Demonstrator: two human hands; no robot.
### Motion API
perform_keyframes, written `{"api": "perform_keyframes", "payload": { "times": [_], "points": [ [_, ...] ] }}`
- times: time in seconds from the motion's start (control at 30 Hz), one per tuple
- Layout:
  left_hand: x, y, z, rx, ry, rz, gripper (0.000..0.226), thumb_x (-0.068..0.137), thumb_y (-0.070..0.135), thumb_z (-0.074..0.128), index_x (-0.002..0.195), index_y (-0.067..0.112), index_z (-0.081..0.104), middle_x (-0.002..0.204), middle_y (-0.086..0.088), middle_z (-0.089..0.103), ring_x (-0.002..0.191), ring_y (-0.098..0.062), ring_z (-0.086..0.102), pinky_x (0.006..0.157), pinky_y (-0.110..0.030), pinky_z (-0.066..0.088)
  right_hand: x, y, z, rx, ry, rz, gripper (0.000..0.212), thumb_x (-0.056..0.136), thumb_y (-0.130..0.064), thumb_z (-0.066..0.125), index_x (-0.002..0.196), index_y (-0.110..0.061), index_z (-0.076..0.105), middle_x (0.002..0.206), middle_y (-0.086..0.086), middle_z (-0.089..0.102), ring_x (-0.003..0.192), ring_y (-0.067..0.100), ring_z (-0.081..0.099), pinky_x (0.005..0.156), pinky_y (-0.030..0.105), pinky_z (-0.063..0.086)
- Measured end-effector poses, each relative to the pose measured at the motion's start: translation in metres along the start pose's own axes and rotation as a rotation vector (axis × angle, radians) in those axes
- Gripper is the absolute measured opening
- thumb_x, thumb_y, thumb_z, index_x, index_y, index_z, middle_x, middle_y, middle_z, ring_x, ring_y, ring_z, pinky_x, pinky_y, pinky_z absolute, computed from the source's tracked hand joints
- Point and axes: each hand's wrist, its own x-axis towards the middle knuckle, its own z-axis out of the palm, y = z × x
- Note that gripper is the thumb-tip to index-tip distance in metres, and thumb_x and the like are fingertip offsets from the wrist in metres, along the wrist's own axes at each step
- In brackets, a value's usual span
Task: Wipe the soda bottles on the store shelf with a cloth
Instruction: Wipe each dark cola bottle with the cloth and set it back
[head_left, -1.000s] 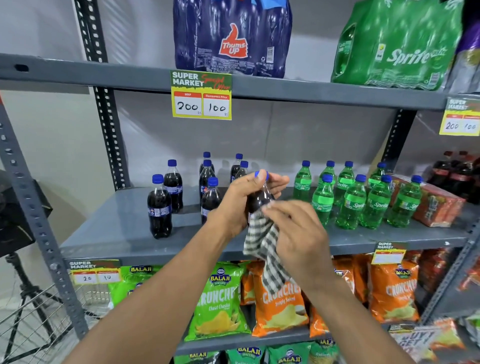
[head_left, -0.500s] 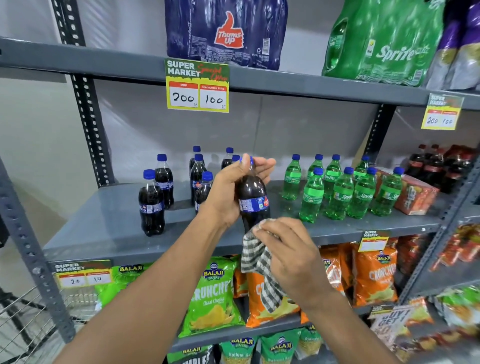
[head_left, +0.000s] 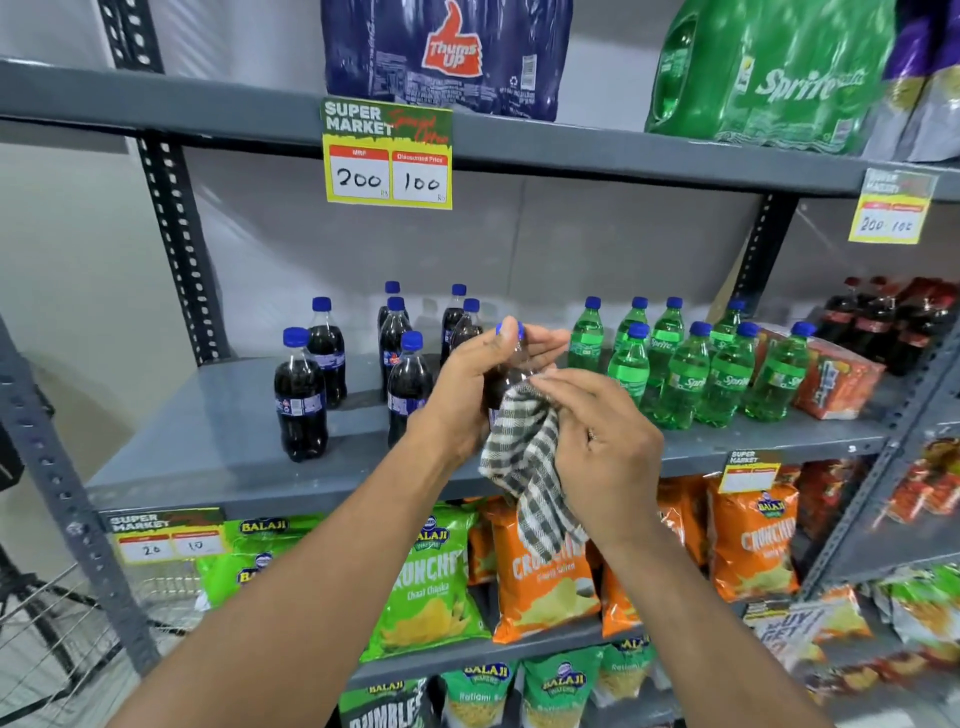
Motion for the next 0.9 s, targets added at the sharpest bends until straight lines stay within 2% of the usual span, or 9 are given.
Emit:
{"api": "perform_keyframes", "payload": {
  "times": [0.13,0.27,0.4,0.53,0.63,0.73,0.83,0.9],
  "points": [
    [0.01,0.0,0.0,-0.066,0.034,0.029,0.038,0.093,0.037,0.061,0.101,0.002,0.072,0.123,-0.024,0.07,0.126,-0.037,0.061,0.109,-0.046,0.046,-0.008,0.016,-0.002,0.178,-0.041,0.118,0.04,0.083,0.021,0.061,0.107,-0.007,0.077,0.108,0.002,0.072,0.106,0.003,0.065,0.097,0.015,0.048],
    [0.023,-0.003,-0.003,-0.091,0.044,0.063,0.039,0.1,0.033,0.05,0.099,0.002,0.074,0.122,-0.023,0.071,0.125,-0.036,0.061,0.106,-0.045,0.049,-0.04,0.044,-0.007,0.293,-0.141,0.172,0.044,0.081,0.025,0.06,0.103,-0.009,0.078,0.106,-0.004,0.072,0.105,0.002,0.066,0.094,0.016,0.05],
    [0.032,-0.012,-0.006,0.064,0.018,0.05,0.033,0.1,0.03,0.051,0.102,0.002,0.067,0.121,-0.022,0.072,0.123,-0.038,0.063,0.101,-0.045,0.051,-0.055,0.071,-0.011,0.352,-0.245,0.195,0.043,0.081,0.024,0.062,0.101,-0.01,0.079,0.106,-0.005,0.072,0.104,0.005,0.067,0.093,0.022,0.053],
    [0.044,-0.021,-0.014,0.332,0.097,0.058,0.027,0.1,0.024,0.047,0.101,0.007,0.067,0.119,-0.013,0.075,0.12,-0.031,0.066,0.102,-0.043,0.051,-0.06,0.096,-0.021,0.388,-0.254,0.197,0.045,0.08,0.024,0.063,0.103,-0.012,0.079,0.107,-0.006,0.072,0.105,0.004,0.067,0.094,0.017,0.051],
    [0.05,-0.027,-0.021,0.573,0.231,0.087,0.026,0.1,0.03,0.049,0.1,0.017,0.071,0.122,-0.001,0.075,0.123,-0.021,0.064,0.109,-0.041,0.043,-0.063,0.112,-0.032,0.411,-0.257,0.213,0.046,0.082,0.022,0.062,0.104,-0.015,0.079,0.108,-0.006,0.073,0.105,0.005,0.067,0.093,0.02,0.053],
    [0.055,-0.035,-0.026,0.74,0.345,0.085,0.025,0.103,0.035,0.049,0.101,0.032,0.074,0.123,0.01,0.073,0.122,-0.005,0.062,0.109,-0.034,0.041,-0.066,0.127,-0.042,0.42,-0.266,0.24,0.047,0.083,0.021,0.063,0.104,-0.018,0.079,0.109,-0.008,0.073,0.106,0.007,0.068,0.092,0.02,0.053],
    [0.058,-0.044,-0.03,0.876,0.391,0.06,0.023,0.106,0.035,0.046,0.11,0.037,0.069,0.127,0.016,0.067,0.113,0.017,0.056,0.1,-0.02,0.04,-0.068,0.141,-0.049,0.406,-0.28,0.273,0.048,0.083,0.019,0.063,0.104,-0.021,0.079,0.11,-0.012,0.072,0.106,0.005,0.067,0.092,0.017,0.052],
    [0.058,-0.05,-0.033,0.919,0.421,0.032,0.023,0.107,0.036,0.045,0.113,0.04,0.066,0.13,0.015,0.063,0.108,0.025,0.052,0.093,-0.014,0.036,-0.07,0.148,-0.052,0.399,-0.277,0.292,0.048,0.083,0.019,0.064,0.105,-0.022,0.079,0.11,-0.014,0.072,0.106,0.004,0.067,0.091,0.013,0.05]
  ]
}}
